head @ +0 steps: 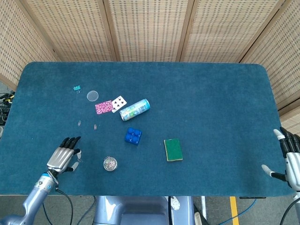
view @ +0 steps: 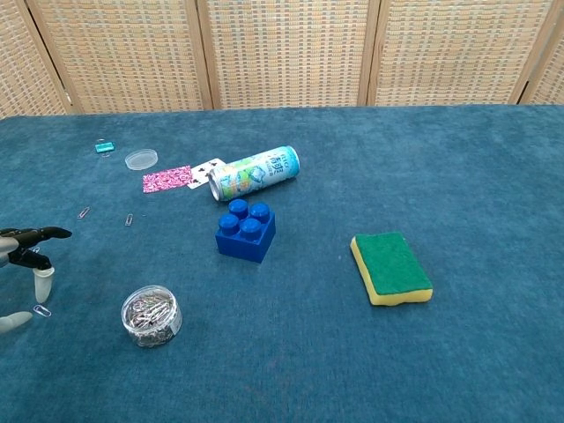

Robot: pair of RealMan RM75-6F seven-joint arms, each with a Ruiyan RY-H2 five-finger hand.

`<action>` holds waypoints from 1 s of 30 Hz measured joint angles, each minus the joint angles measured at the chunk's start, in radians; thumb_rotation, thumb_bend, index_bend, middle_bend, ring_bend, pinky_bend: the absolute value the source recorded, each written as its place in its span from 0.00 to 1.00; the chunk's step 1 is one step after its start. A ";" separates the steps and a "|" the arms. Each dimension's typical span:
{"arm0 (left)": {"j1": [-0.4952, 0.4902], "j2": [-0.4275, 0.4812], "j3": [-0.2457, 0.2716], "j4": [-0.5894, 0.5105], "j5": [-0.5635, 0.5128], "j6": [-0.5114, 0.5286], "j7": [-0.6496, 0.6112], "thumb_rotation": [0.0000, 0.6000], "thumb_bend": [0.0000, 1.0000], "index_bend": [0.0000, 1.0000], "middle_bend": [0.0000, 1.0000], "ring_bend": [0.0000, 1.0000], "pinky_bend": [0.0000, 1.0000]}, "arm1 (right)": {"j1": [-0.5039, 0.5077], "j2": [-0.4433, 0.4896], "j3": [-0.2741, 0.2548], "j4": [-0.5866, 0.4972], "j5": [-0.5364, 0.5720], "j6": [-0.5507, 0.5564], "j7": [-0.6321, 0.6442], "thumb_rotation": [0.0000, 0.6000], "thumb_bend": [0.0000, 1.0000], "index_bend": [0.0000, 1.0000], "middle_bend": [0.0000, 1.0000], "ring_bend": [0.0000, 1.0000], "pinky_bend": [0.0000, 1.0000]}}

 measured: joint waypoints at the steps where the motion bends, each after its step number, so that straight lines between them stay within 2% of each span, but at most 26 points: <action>1: 0.000 -0.001 -0.001 0.000 -0.001 0.000 0.002 1.00 0.37 0.51 0.00 0.00 0.00 | 0.000 0.000 0.000 0.000 0.000 0.000 0.000 1.00 0.00 0.00 0.00 0.00 0.00; 25: 0.000 -0.056 -0.006 0.080 0.001 -0.019 -0.024 1.00 0.37 0.53 0.00 0.00 0.00 | 0.003 0.001 -0.002 -0.001 -0.001 -0.006 -0.001 1.00 0.00 0.00 0.00 0.00 0.00; 30: -0.002 -0.060 -0.007 0.081 -0.005 -0.030 -0.020 1.00 0.40 0.57 0.00 0.00 0.00 | 0.003 0.001 -0.002 -0.001 0.000 -0.006 0.001 1.00 0.00 0.00 0.00 0.00 0.00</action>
